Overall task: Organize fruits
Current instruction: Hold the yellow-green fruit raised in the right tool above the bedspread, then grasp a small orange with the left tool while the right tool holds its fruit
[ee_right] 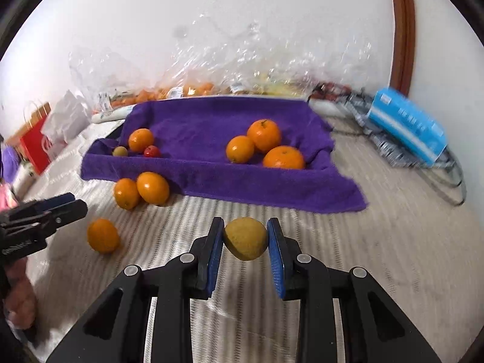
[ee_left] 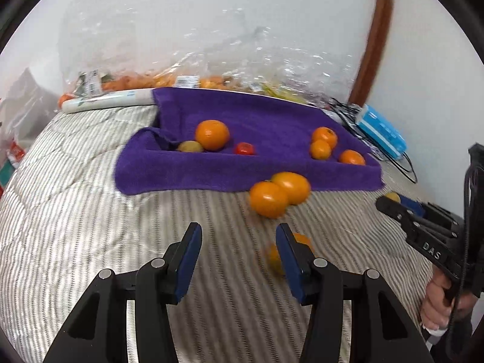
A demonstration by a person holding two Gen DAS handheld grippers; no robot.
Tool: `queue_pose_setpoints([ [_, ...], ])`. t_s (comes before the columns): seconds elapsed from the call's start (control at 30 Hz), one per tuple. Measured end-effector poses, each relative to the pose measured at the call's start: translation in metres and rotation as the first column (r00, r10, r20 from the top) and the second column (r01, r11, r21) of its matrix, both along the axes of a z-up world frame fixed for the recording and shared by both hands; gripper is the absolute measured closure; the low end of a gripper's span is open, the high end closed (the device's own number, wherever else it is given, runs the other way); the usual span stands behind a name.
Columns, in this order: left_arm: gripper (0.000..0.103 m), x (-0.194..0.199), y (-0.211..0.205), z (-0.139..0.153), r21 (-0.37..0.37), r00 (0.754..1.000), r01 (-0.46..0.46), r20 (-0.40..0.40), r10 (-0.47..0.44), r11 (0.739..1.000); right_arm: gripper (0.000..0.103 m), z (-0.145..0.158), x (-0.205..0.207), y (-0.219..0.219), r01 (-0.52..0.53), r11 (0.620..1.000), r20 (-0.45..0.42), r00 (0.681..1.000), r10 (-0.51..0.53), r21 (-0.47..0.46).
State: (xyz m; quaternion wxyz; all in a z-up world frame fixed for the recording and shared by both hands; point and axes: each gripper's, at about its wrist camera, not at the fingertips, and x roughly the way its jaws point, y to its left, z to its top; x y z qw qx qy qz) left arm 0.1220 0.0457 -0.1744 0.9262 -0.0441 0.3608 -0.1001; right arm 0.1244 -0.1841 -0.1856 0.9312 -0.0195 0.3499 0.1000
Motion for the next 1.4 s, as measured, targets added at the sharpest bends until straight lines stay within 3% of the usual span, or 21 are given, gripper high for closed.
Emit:
queue_pose_setpoints([
  [0.53,0.052,-0.001,-0.041,-0.007,0.015,0.994,0.101,-0.038,-0.100,0.995,0.074,-0.001,-0.001,-0.006,-0.016,0.999,-0.010,1.000,0.016,0.030],
  [0.63,0.054,0.001,-0.046,-0.009,0.019,0.993,0.108,-0.051,-0.106,0.994,0.074,-0.002,0.001,-0.011,-0.013,0.998,-0.024,1.000,0.015,0.059],
  [0.7,0.064,0.001,-0.048,-0.009,0.015,0.992,0.115,-0.052,-0.114,0.993,0.074,-0.003,0.002,-0.013,-0.012,0.997,-0.032,0.999,0.014,0.073],
  [0.77,0.070,0.003,-0.050,-0.011,0.018,0.991,0.116,-0.063,-0.115,0.993,0.074,-0.004,0.002,-0.015,-0.009,0.996,-0.035,0.999,0.012,0.083],
  [1.2,0.071,0.002,-0.041,-0.009,-0.037,0.994,0.100,-0.047,-0.101,0.994,0.074,-0.004,0.001,-0.017,-0.007,0.995,-0.036,0.999,0.011,0.097],
  [1.4,0.071,-0.001,-0.030,-0.007,-0.084,0.998,0.049,-0.023,-0.051,0.995,0.074,-0.003,0.000,-0.017,0.000,0.995,-0.034,0.999,0.004,0.098],
])
